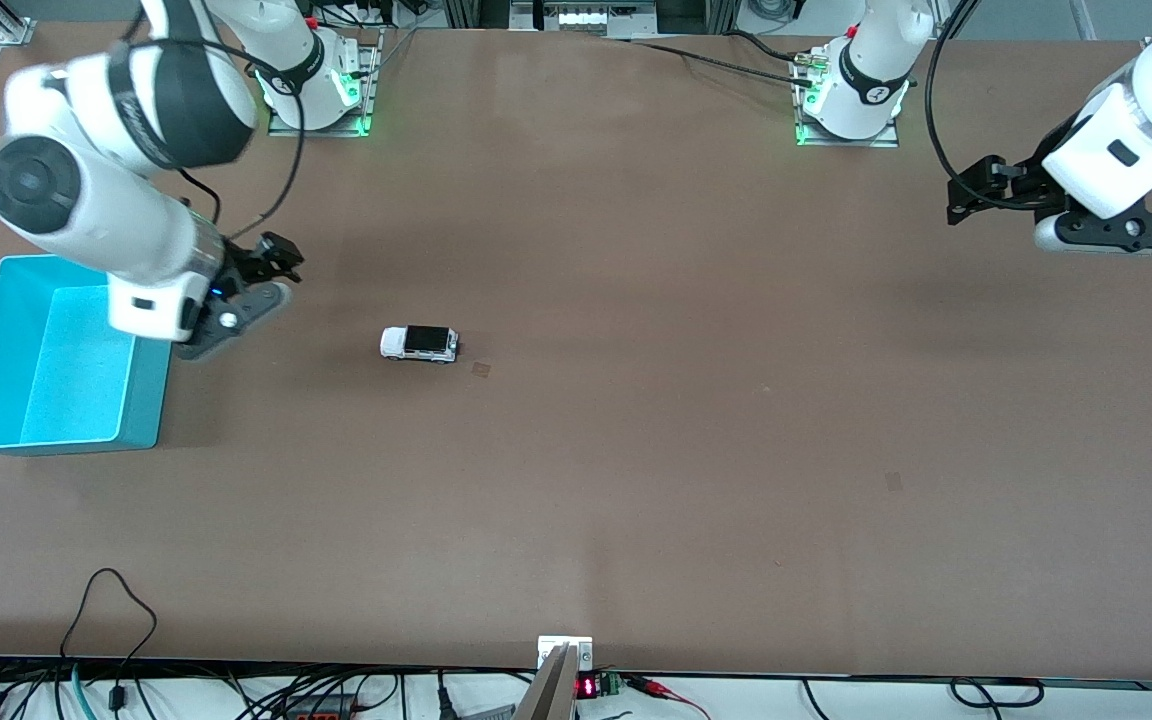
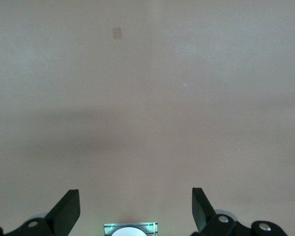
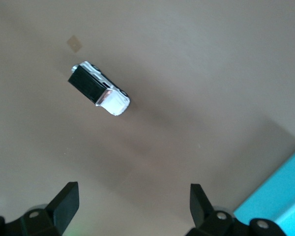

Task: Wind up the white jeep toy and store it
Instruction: 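Move the right gripper over the rolled jeep, then close the right gripper on the jeep and lift it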

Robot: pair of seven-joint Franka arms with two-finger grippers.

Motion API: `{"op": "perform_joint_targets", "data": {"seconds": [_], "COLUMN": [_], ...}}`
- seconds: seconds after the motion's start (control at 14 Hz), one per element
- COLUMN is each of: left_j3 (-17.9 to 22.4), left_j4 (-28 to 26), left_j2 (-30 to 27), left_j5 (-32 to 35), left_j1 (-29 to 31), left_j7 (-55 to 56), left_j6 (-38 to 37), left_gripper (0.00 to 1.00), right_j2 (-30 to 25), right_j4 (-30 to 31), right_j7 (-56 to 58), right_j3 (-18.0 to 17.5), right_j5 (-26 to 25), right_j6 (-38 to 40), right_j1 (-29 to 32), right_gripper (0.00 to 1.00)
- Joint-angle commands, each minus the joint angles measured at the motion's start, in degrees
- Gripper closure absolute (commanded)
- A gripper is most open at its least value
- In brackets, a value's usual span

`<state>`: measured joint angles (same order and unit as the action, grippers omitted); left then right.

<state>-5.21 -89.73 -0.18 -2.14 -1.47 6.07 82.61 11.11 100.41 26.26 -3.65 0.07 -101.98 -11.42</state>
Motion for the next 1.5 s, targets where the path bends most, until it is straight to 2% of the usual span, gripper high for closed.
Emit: {"op": "perform_joint_targets", "data": {"seconds": [0.0,0.43,0.72,1.15,1.43], "left_j3": [0.38,0.29,0.29,0.38,0.38], "left_j4": [3.07,3.07,3.07,3.07,3.16], "left_j2": [0.88,1.50,1.50,1.67,1.59], "left_j5": [-0.14,-0.23,-0.32,-0.32,-0.50], "left_j1": [1.29,1.29,1.29,1.38,2.17], "left_j7": [-0.27,0.17,0.17,0.17,0.17], "left_j6": [-2.01,-2.18,-2.45,-3.06,-3.68], "left_gripper": [0.00,0.00,0.00,0.00,0.00], "right_j2": [1.72,3.74,6.81,11.21,11.39], "right_j4": [1.00,12.95,17.97,20.86,22.89], "right_j7": [9.12,21.19,21.73,24.45,25.07], "right_j3": [0.22,0.22,0.22,0.31,0.40], "right_j5": [-0.07,0.10,0.10,-0.60,-0.78], "right_j6": [-4.51,-24.36,-35.02,-44.34,-46.02], "right_j1": [-2.46,-9.83,-12.30,-13.98,-13.80], "right_gripper": [0.00,0.00,0.00,0.00,0.00]}}
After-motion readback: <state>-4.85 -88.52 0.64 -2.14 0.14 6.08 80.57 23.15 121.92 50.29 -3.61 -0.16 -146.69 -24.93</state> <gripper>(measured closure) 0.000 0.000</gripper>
